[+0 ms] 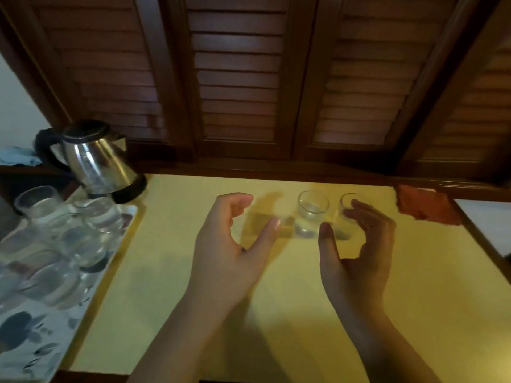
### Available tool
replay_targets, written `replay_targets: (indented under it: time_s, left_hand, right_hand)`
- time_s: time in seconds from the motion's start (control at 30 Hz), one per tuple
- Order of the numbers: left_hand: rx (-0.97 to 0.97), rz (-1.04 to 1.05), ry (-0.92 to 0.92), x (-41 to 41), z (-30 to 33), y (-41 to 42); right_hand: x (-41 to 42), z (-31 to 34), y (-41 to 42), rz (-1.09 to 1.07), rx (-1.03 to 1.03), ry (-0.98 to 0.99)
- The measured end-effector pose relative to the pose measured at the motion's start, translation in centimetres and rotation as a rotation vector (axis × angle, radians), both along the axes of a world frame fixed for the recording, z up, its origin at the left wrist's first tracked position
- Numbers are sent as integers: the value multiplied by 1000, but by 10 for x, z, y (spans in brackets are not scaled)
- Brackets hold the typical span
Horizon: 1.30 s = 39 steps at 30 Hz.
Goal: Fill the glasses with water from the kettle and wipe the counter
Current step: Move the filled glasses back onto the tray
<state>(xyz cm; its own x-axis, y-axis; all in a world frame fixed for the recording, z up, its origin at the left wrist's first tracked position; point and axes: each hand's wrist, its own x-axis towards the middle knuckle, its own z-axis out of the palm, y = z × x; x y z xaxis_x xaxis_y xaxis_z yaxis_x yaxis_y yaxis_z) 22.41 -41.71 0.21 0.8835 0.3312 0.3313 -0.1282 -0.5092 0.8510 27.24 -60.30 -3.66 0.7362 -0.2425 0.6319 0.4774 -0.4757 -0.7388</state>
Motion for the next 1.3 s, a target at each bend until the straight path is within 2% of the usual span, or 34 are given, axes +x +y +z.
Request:
replay_targets:
  time_s: [0.13, 0.3, 0.57, 0.87, 1.3]
  left_hand:
    - [-18, -28, 116, 38, -15, -44]
    - [10, -52, 236, 82, -34, -77]
    - [16, 13, 362, 134, -56, -95]
    - [28, 34, 364, 150, -74, -94]
    - [84, 63, 364, 150, -69, -91]
  right_hand:
    - [21, -14, -52, -49, 3, 92]
    - [51, -26, -81, -18, 59, 358]
    - [101, -35, -82, 195, 21, 654]
    - [124, -38, -76, 290, 78, 703]
    - [126, -33, -78, 222, 10, 685]
